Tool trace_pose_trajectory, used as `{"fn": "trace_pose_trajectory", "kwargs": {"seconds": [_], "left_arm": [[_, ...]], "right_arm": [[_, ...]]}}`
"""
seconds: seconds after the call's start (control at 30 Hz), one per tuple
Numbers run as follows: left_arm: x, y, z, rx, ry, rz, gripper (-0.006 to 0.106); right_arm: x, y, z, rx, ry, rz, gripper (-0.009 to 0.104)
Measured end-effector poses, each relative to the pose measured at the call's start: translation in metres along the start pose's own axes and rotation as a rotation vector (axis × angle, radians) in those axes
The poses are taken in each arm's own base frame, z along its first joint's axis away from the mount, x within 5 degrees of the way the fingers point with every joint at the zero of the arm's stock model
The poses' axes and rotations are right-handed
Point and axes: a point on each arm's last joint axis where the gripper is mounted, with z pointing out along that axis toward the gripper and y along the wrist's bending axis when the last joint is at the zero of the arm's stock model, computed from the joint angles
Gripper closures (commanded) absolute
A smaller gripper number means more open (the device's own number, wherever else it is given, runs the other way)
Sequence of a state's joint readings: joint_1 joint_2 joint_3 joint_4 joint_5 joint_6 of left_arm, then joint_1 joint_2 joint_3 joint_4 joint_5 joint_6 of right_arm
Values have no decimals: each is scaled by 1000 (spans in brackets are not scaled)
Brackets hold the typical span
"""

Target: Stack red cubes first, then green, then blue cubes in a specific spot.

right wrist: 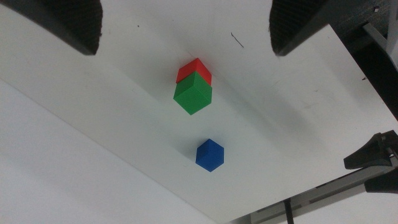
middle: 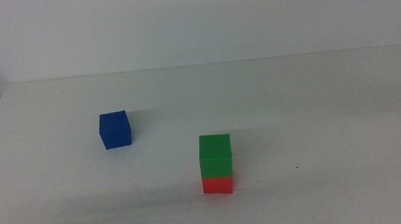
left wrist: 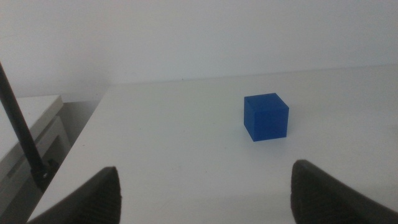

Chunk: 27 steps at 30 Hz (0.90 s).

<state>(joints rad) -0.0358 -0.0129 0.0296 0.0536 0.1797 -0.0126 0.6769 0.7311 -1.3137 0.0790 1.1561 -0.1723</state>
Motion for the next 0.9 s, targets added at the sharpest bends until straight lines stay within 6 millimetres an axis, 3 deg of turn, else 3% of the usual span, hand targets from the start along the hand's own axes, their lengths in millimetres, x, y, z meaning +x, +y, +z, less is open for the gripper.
{"fn": "trace_pose_trajectory", "kwargs": {"seconds": [0.17, 0.3, 0.37, 0.57, 0.73, 0.9], "left_arm": [[-4, 0, 0, -2, 36, 4, 7], [-52, 3, 12, -3, 198, 4, 7], [-87, 5, 26, -4, 313, 1, 7], [-155, 8, 82, -6, 679, -5, 7], [-177, 8, 127, -3, 909, -11, 7], [-181, 5, 173, 23, 1032, -43, 7]], "right_arm": [[0, 0, 0, 0, 0, 0, 22], [0, 0, 0, 1, 1, 0, 22], [0, 0, 0, 1, 0, 0, 22], [1, 0, 0, 2, 2, -1, 22], [1, 0, 0, 3, 2, -1, 22], [1, 0, 0, 3, 2, -1, 22]]}}
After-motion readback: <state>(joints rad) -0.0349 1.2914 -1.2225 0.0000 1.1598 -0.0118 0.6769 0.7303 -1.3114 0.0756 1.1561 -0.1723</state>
